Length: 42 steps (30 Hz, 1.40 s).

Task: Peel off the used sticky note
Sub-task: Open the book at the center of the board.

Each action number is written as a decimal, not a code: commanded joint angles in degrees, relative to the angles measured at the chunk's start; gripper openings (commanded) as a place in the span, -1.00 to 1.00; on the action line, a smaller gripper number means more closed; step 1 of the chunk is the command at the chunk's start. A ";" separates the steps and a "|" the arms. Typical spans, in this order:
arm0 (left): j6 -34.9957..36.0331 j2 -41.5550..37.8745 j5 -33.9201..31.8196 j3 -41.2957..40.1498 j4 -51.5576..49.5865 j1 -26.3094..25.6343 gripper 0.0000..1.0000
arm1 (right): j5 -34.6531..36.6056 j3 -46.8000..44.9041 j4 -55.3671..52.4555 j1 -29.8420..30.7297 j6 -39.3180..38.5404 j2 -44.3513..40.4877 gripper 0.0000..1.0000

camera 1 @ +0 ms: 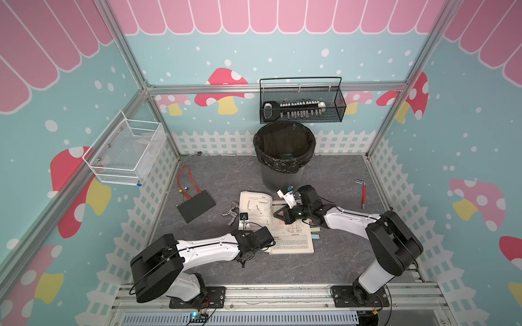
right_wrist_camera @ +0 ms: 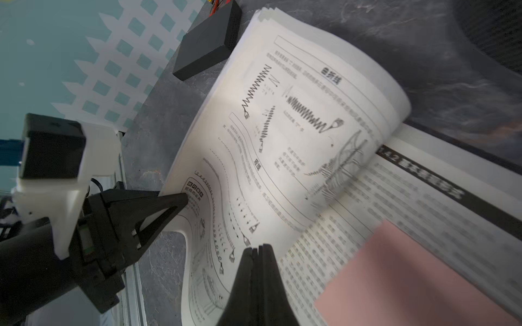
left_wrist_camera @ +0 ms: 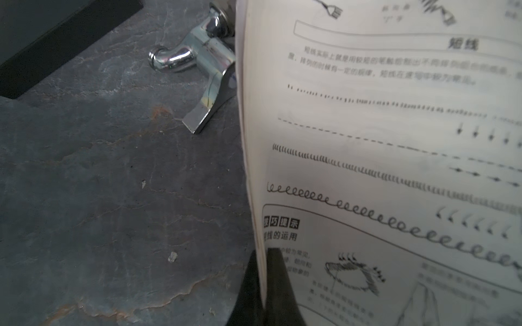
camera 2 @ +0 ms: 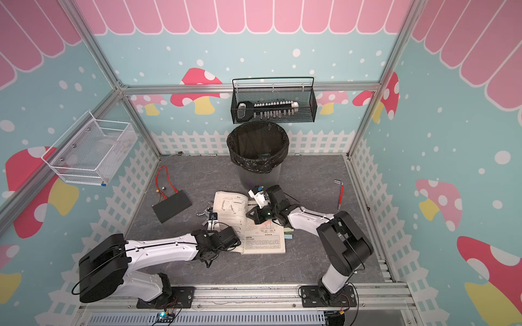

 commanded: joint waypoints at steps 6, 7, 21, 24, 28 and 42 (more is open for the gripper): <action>-1.38 -0.80 0.76 -1.24 0.44 1.00 -1.00 | -1.34 8.55 2.11 3.45 -1.09 11.89 -1.00; -1.45 -1.03 0.96 -1.56 0.39 1.09 -1.00 | -1.03 9.21 2.10 3.49 -0.98 13.25 -1.00; 2.03 -12.20 4.58 0.31 -0.12 1.03 0.98 | -2.39 16.10 2.19 4.35 -0.86 25.39 -1.00; 6.71 -14.28 5.80 0.81 3.53 1.00 0.98 | -2.16 16.02 2.19 4.57 -0.78 25.67 -1.00; 11.29 -15.19 10.89 -3.05 15.02 1.59 0.42 | -2.15 15.63 2.11 4.66 -0.86 25.66 -1.00; 15.62 -19.10 7.42 -0.33 18.31 -0.73 0.98 | -1.99 17.05 0.34 4.86 -0.90 26.28 -1.00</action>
